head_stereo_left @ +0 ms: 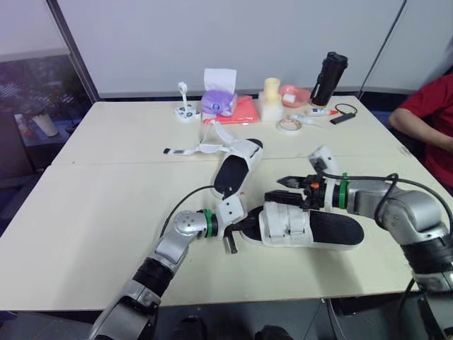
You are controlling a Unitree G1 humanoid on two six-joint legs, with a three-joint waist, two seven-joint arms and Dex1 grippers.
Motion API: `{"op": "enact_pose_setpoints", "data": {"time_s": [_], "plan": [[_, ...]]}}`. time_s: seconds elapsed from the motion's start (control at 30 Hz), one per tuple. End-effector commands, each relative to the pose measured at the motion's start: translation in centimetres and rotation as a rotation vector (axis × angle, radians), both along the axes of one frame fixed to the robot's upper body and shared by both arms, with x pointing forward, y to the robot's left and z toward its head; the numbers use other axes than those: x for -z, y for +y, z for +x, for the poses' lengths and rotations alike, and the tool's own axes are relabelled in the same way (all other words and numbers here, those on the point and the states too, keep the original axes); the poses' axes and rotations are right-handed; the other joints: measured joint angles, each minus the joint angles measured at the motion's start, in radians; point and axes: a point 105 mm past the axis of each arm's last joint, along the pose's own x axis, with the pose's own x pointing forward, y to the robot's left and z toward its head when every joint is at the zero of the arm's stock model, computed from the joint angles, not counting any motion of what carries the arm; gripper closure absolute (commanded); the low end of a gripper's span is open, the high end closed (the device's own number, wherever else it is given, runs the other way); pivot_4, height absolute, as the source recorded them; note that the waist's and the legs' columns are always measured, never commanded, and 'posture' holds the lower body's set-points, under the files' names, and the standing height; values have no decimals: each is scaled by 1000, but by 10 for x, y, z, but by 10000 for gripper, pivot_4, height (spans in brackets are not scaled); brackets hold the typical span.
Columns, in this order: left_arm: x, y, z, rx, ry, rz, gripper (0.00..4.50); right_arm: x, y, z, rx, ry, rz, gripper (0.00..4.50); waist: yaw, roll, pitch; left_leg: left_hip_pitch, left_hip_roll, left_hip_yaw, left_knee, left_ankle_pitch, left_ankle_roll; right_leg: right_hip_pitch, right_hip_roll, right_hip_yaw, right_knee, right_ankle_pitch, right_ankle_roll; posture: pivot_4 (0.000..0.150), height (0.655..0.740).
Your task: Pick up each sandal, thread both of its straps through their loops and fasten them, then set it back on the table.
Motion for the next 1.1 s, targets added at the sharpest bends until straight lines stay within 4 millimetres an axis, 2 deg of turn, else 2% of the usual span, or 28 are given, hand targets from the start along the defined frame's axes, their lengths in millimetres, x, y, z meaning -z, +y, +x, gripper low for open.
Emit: {"op": "enact_pose_setpoints", "data": {"time_s": [0.03,0.13,0.2,0.27,0.33,0.4,0.43,0.53,0.63,0.7,0.83,1.0,1.1], "plan": [[60,21,-8,-74,163,170,45000,-6,3,7,-67,-5,-7,5792,0,0,0,0,0,0,0,0,0,1,0,0,0,0,0,1500,7400],[61,24,-8,-85,162,169,45000,-2,4,8,-114,47,-19,5792,-1,0,0,0,0,0,0,0,0,1,0,0,0,0,1,1500,7400],[61,24,-8,-91,161,167,45000,-2,5,9,-128,61,-18,10795,-1,0,0,0,0,0,0,0,0,1,0,0,0,0,1,1500,7400],[61,24,-8,-95,161,165,45000,-3,5,7,-150,78,-6,18883,-1,0,0,0,0,0,0,0,0,1,0,0,0,0,1,1500,7400],[61,24,-7,-98,161,163,45000,-4,6,4,-174,92,-2,28591,-1,0,0,0,0,0,0,0,0,1,0,0,0,1,1,1500,7400],[61,24,-8,-99,160,162,45000,-6,7,1,-191,96,-2,40557,-1,0,0,0,0,-1,0,0,0,1,0,0,0,1,1,1500,7400],[61,24,-8,-99,160,162,45000,-7,7,0,-194,96,4,44649,-2,0,0,0,0,-1,0,0,0,0,0,0,0,1,1,1500,7400],[61,24,-8,-99,160,162,45000,-23,7,-2,-210,76,79,44649,-2,0,0,0,0,-1,0,0,0,0,0,0,0,1,1,1500,7400],[61,24,-8,-97,159,164,45000,-53,5,-12,-263,52,228,44649,-1,0,0,0,0,-1,0,0,0,0,0,0,0,1,1,1500,7400],[61,24,-8,-95,160,165,45000,-59,3,-11,-248,35,258,44649,-2,0,0,0,0,-1,0,0,0,0,0,0,0,1,1,1500,7400],[61,24,-9,-89,161,168,45000,-49,2,-1,-176,24,227,44649,-3,1,0,0,0,0,0,0,0,0,-1,0,1,1,1,1500,7400],[62,23,-9,-87,162,170,45000,-18,1,19,-44,25,88,44649,-3,1,0,0,0,0,0,0,0,-1,-1,0,1,1,1,1500,7400],[62,24,-9,-89,162,170,45000,-7,-2,24,-11,36,43,44649,-3,1,0,0,0,0,0,0,0,-1,-1,0,1,1,1,1500,7400]]}}
